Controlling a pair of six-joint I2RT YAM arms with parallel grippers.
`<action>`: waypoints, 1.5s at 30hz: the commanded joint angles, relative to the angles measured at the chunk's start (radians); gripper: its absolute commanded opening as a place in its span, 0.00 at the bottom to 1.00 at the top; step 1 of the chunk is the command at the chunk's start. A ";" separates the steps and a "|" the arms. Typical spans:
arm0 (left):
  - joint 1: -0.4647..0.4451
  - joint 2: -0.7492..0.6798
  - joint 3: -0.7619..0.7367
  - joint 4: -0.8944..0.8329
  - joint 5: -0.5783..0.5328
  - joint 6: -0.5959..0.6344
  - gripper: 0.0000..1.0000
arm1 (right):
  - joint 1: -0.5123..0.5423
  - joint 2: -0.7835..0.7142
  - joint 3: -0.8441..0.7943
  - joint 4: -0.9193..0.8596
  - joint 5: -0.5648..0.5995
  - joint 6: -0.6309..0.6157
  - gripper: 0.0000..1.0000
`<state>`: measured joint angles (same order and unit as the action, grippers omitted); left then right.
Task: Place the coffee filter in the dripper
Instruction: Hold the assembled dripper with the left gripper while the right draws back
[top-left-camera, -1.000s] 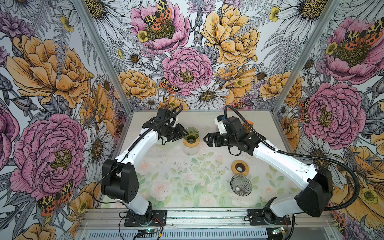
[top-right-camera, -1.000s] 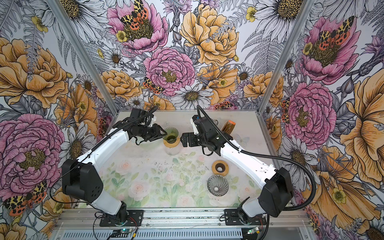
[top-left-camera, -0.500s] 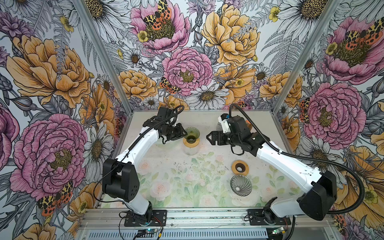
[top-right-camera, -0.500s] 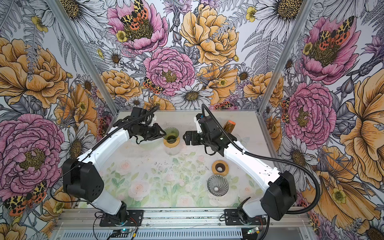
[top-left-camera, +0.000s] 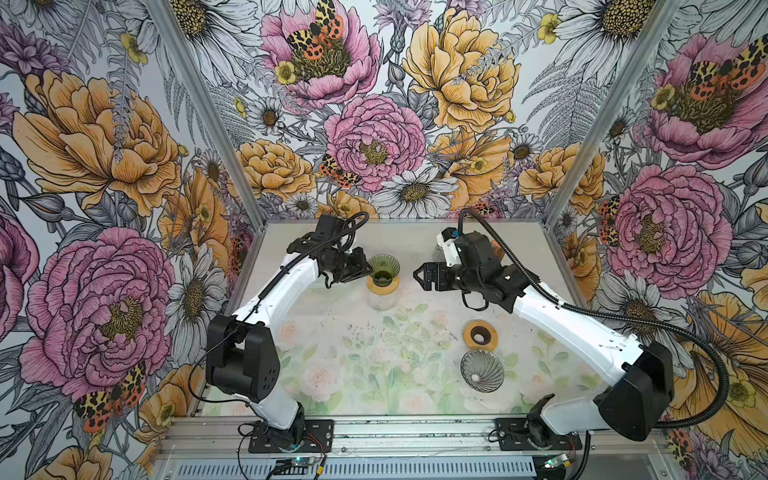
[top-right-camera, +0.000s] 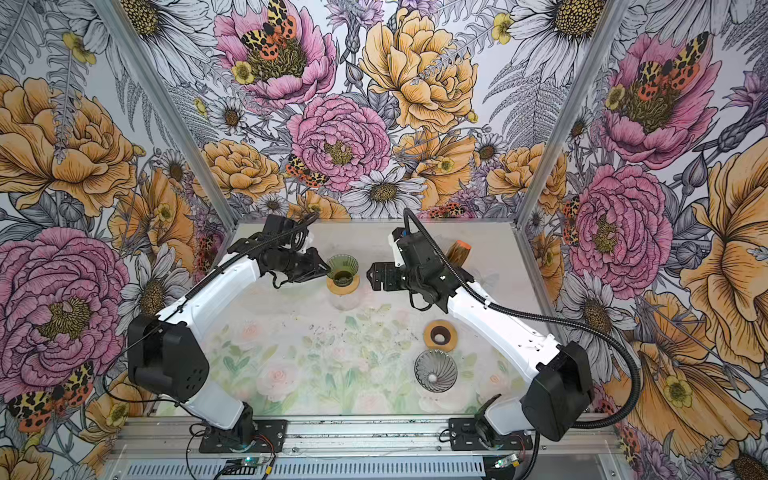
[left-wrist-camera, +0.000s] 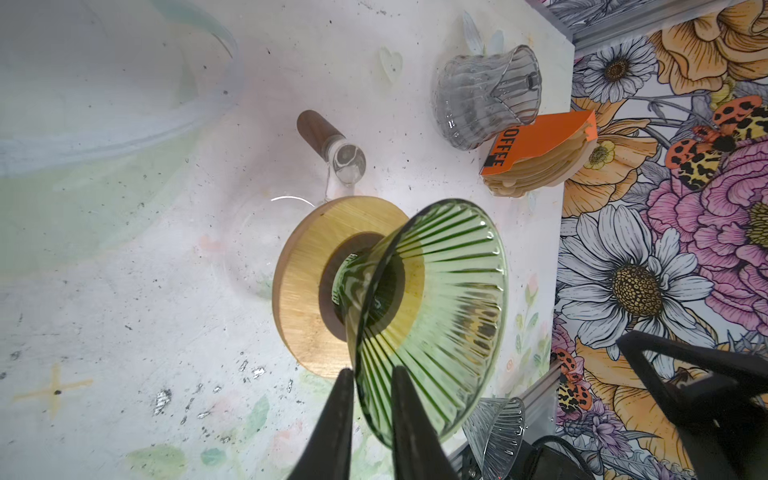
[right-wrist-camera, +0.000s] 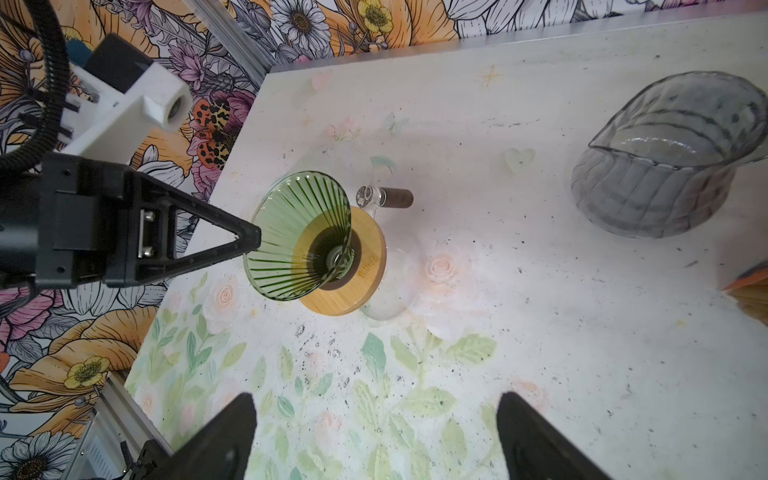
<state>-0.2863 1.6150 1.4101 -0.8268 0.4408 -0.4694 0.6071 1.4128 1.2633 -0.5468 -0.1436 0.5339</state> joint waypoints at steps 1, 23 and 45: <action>-0.010 -0.002 0.014 -0.004 -0.016 0.017 0.17 | -0.007 -0.023 -0.014 0.014 -0.004 0.008 0.93; -0.003 -0.013 0.001 -0.006 -0.027 0.011 0.17 | -0.012 -0.014 -0.020 0.015 -0.002 0.007 0.92; 0.016 0.005 0.003 -0.007 -0.031 -0.014 0.14 | -0.018 -0.018 -0.027 0.015 -0.002 0.007 0.91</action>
<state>-0.2794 1.6150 1.4101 -0.8341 0.4335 -0.4721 0.5957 1.4128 1.2457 -0.5468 -0.1436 0.5339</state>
